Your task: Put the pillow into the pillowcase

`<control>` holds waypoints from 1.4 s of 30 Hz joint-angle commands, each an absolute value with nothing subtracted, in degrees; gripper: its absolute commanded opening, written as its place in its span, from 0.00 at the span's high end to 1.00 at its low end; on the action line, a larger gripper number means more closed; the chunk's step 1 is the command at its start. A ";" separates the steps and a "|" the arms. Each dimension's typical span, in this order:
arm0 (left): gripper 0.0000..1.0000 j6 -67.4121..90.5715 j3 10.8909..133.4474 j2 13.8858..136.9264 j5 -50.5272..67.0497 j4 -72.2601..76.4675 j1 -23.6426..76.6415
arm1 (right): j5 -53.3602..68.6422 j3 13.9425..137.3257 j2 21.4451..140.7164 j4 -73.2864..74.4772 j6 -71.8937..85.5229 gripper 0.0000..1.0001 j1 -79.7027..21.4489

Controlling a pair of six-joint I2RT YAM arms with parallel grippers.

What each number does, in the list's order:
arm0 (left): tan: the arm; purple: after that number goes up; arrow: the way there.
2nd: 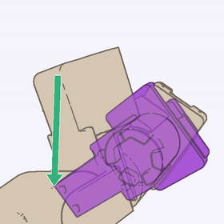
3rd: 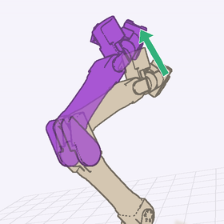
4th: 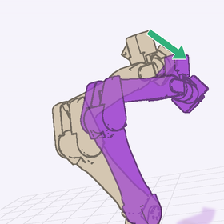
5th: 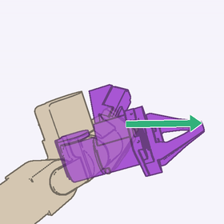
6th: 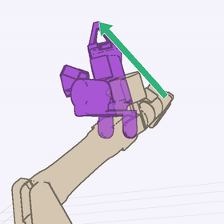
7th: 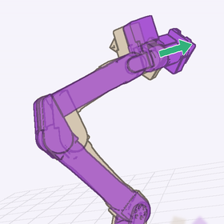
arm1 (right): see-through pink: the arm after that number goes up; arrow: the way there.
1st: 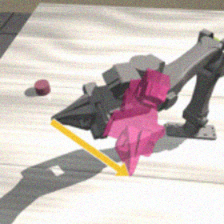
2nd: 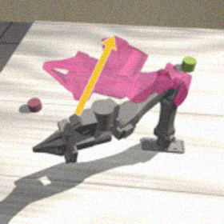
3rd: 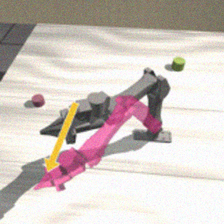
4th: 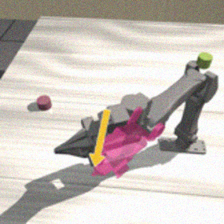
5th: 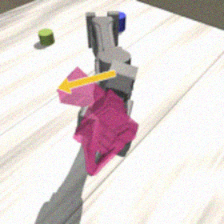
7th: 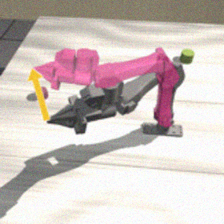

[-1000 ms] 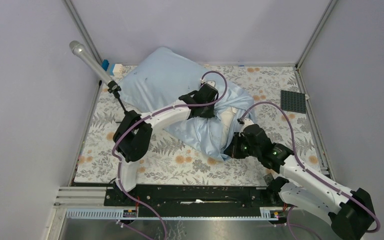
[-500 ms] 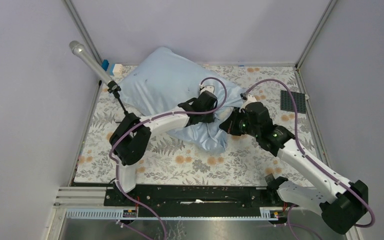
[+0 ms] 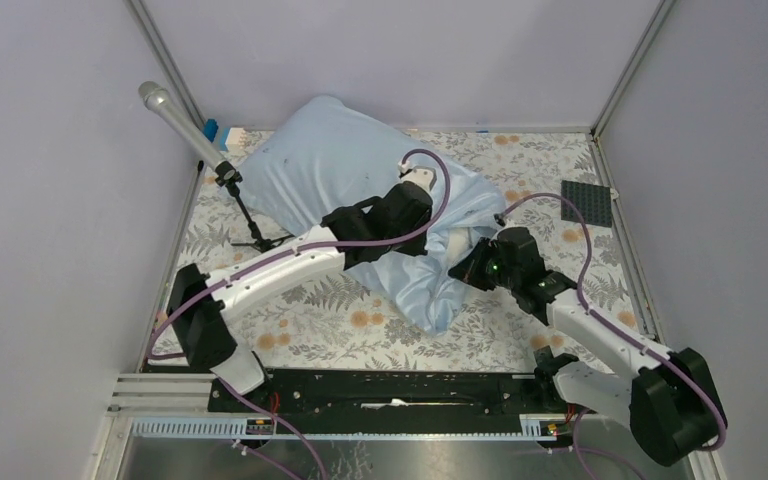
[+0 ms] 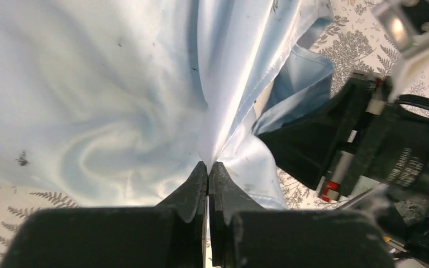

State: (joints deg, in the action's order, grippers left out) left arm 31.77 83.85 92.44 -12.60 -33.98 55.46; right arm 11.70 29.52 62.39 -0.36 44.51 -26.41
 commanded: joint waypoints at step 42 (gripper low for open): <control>1.00 34.64 100.39 94.29 -6.75 -31.98 57.51 | -2.52 32.89 44.63 3.37 42.63 0.43 -26.29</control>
State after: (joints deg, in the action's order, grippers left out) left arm 33.61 101.30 97.19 -7.57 -36.97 58.37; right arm 6.90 28.38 45.01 -9.47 47.59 -26.41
